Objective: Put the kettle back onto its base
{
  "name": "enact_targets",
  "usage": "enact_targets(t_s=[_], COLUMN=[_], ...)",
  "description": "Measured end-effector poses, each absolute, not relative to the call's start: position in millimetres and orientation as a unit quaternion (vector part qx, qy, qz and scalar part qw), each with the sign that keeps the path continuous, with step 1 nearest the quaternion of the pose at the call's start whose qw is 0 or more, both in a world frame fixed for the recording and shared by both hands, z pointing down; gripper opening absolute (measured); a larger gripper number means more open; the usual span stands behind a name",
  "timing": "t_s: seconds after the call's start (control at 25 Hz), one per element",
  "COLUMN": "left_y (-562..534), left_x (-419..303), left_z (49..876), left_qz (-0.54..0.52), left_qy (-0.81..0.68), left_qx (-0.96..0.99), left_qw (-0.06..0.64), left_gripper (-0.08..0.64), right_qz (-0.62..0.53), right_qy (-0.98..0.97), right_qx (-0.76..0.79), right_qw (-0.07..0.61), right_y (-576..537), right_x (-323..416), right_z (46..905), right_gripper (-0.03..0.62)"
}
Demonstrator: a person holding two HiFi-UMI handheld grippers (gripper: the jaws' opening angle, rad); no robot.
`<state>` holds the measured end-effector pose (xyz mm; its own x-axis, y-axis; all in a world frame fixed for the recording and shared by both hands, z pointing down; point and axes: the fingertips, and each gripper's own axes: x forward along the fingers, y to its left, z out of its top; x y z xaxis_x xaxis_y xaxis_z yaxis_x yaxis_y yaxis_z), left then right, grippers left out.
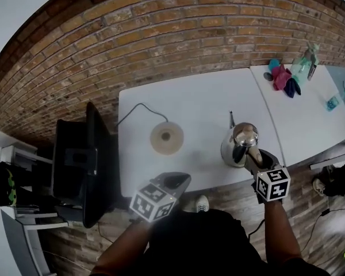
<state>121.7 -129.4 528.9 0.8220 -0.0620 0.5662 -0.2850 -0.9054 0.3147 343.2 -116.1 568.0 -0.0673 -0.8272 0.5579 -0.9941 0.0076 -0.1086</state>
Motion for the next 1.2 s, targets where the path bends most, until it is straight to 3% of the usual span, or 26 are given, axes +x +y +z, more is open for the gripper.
enact_targets(t_s=[0.4, 1.2], left_y=[-140, -158], left_x=[78, 6], left_z=[530, 525], left_qz=[0.268, 0.243], left_qy=[-0.152, -0.235], left_qx=[0.927, 0.912], left_qw=[0.215, 0.233], left_gripper=[0.0, 0.0], right_qz=[0.232, 0.215], right_qy=[-0.756, -0.828], right_qx=[0.583, 0.495], right_qw=[0.187, 0.153], right_y=[-148, -216], right_x=[270, 150], right_z=[555, 526], right_gripper=[0.175, 0.175])
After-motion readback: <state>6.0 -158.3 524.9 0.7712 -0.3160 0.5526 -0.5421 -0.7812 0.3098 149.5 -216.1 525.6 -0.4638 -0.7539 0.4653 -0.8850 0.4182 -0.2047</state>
